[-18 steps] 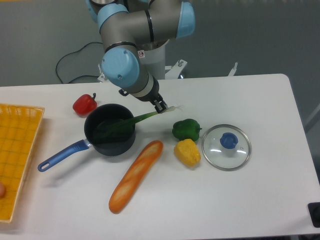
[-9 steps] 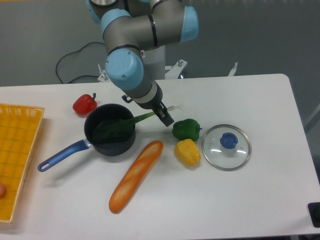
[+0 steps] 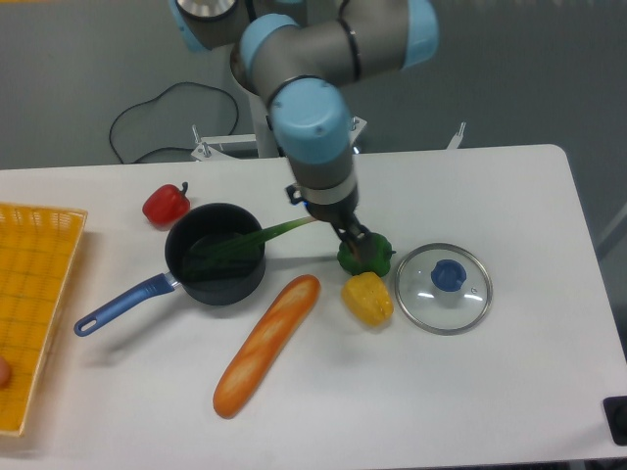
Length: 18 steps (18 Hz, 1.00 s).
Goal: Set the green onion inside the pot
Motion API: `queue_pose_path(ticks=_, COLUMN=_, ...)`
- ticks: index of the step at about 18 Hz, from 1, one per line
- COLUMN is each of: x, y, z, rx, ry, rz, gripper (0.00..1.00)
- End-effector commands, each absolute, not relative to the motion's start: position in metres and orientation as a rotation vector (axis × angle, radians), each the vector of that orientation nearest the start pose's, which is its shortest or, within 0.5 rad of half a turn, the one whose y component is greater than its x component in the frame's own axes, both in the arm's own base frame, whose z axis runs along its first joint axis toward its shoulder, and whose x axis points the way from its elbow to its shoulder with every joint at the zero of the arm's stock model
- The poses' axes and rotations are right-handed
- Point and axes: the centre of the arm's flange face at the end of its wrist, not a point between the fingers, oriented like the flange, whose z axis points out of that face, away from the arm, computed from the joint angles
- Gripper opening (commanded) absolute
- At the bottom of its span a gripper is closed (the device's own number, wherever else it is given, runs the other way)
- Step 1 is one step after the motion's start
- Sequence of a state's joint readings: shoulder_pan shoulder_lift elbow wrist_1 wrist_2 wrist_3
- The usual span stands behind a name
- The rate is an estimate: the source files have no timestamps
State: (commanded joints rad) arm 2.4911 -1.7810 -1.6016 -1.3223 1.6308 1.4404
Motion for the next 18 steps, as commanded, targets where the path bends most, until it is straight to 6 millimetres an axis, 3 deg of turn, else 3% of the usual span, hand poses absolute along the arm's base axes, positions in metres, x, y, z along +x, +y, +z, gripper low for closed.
queue_pose_path(ticks=18, x=-0.3833, y=0.4358, z=0.3890, rx=-3.048, ry=0.756, rz=0.017, gripper=1.00)
